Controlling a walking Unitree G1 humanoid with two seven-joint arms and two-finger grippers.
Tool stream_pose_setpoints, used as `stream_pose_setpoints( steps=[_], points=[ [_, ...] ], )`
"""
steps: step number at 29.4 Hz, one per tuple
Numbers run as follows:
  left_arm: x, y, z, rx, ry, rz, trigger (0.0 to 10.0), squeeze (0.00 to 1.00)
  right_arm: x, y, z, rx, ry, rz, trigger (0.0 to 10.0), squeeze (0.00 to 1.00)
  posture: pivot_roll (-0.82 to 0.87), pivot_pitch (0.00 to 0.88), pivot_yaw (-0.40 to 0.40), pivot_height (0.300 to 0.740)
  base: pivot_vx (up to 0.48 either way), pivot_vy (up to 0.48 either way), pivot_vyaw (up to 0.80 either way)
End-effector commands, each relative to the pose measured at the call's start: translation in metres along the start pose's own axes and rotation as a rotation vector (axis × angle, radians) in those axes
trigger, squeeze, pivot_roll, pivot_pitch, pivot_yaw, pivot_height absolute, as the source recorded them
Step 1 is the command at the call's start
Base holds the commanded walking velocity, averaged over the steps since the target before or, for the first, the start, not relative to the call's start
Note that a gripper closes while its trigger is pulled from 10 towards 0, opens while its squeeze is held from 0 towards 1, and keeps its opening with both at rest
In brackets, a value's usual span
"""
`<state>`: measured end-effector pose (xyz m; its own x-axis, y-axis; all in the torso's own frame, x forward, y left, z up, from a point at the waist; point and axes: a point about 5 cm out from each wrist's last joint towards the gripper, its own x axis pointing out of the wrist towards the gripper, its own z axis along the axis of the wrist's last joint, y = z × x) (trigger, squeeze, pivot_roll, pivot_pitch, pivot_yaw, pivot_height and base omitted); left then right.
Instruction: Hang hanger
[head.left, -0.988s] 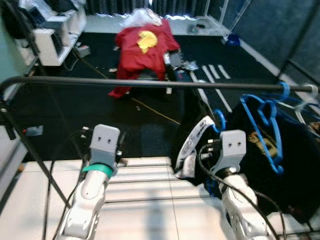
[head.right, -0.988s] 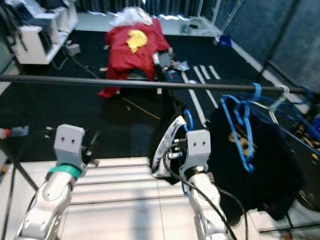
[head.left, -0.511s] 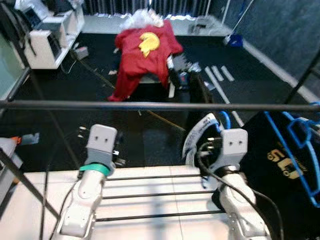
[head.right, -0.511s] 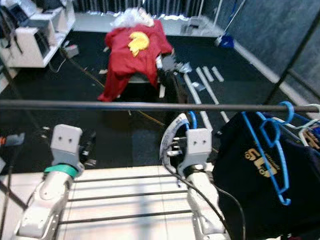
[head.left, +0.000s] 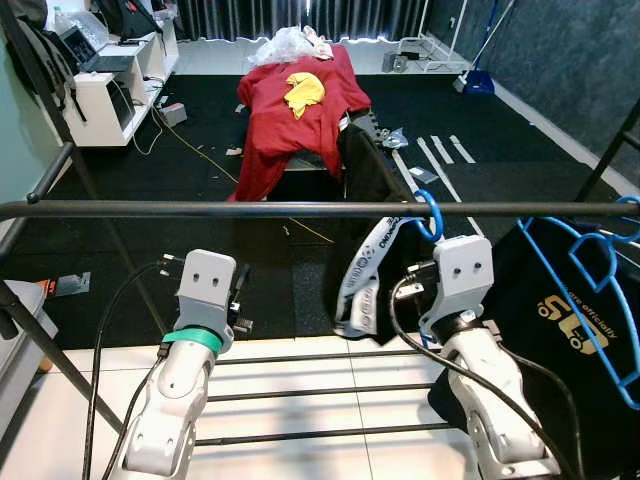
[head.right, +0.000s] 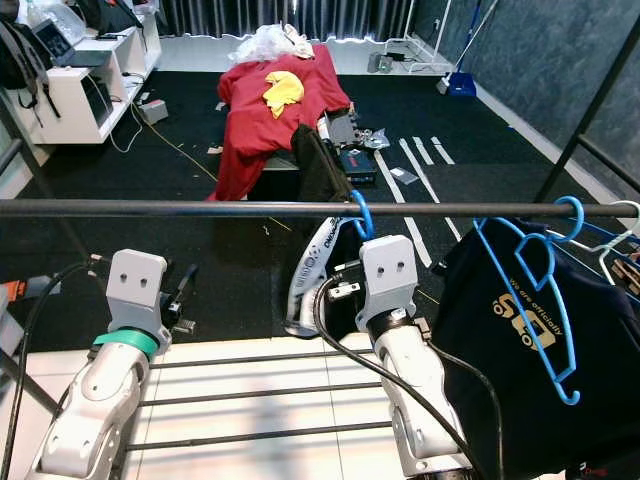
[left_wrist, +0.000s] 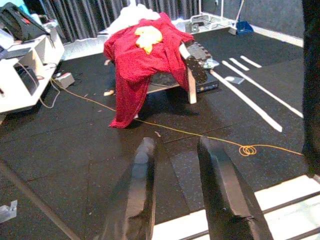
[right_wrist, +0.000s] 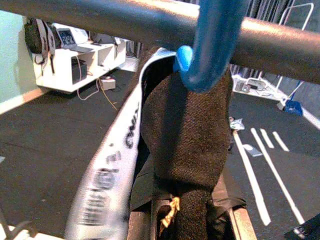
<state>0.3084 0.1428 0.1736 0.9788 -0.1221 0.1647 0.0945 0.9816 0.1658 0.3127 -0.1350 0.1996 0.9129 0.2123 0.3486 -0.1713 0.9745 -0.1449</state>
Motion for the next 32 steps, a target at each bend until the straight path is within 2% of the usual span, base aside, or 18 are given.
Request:
stream_pose_setpoints(
  steps=[1,6,8,14,15,18,21,29,30,31,32],
  points=[
    [-0.002,0.000,-0.005,0.000,0.022,-0.003,10.0,0.00,0.002,-0.011,0.011,0.049,-0.033,-0.075,10.0,0.00,-0.18,0.087,0.036,0.740,0.000,0.000,0.00],
    [-0.001,-0.001,-0.004,-0.001,0.020,-0.008,10.0,0.00,0.012,-0.026,0.008,0.118,0.034,-0.156,10.0,0.00,-0.19,0.087,0.042,0.740,0.000,0.000,0.00],
    [0.000,-0.002,-0.003,-0.001,0.019,-0.013,10.0,0.00,0.020,-0.036,0.001,0.213,0.114,-0.183,10.0,0.00,-0.19,0.088,0.045,0.740,0.000,0.000,0.00],
    [0.000,-0.002,-0.003,-0.001,0.018,-0.015,10.0,0.00,0.023,-0.039,-0.007,0.267,0.176,-0.166,10.0,0.00,-0.18,0.087,0.043,0.740,0.000,0.000,0.00],
    [0.000,-0.002,-0.003,-0.001,0.018,-0.014,10.0,0.00,0.022,-0.037,-0.013,0.271,0.215,-0.146,10.0,1.00,-0.18,0.086,0.041,0.740,0.000,0.000,0.00],
    [-0.001,-0.002,-0.003,-0.001,0.019,-0.010,10.0,0.00,0.016,-0.029,-0.023,0.275,0.265,-0.096,10.0,1.00,-0.17,0.089,0.038,0.740,0.000,0.000,0.00],
    [-0.003,-0.001,-0.004,0.000,0.023,-0.008,10.0,0.00,0.005,-0.017,-0.027,0.225,0.279,-0.024,10.0,1.00,-0.17,0.090,0.038,0.740,0.000,0.000,0.00],
    [-0.003,-0.001,-0.004,0.000,0.023,-0.008,10.0,0.00,0.005,-0.017,-0.027,0.225,0.279,-0.024,10.0,1.00,-0.17,0.090,0.038,0.740,0.000,0.000,0.00],
    [-0.005,-0.003,-0.006,-0.004,0.030,-0.021,10.0,0.00,-0.035,-0.005,-0.043,0.090,0.265,-0.059,10.0,0.00,-0.20,0.103,0.041,0.740,0.000,0.000,0.00],
    [-0.005,-0.004,-0.008,-0.008,0.034,-0.030,10.0,0.00,-0.058,0.000,-0.049,0.014,0.245,-0.112,10.0,0.00,-0.20,0.103,0.041,0.740,0.000,0.000,0.00],
    [-0.006,-0.007,-0.010,-0.012,0.043,-0.057,10.0,0.00,-0.097,0.011,-0.063,-0.054,0.300,-0.135,10.0,0.00,-0.21,0.108,0.047,0.740,0.000,0.000,0.00]
  ],
)
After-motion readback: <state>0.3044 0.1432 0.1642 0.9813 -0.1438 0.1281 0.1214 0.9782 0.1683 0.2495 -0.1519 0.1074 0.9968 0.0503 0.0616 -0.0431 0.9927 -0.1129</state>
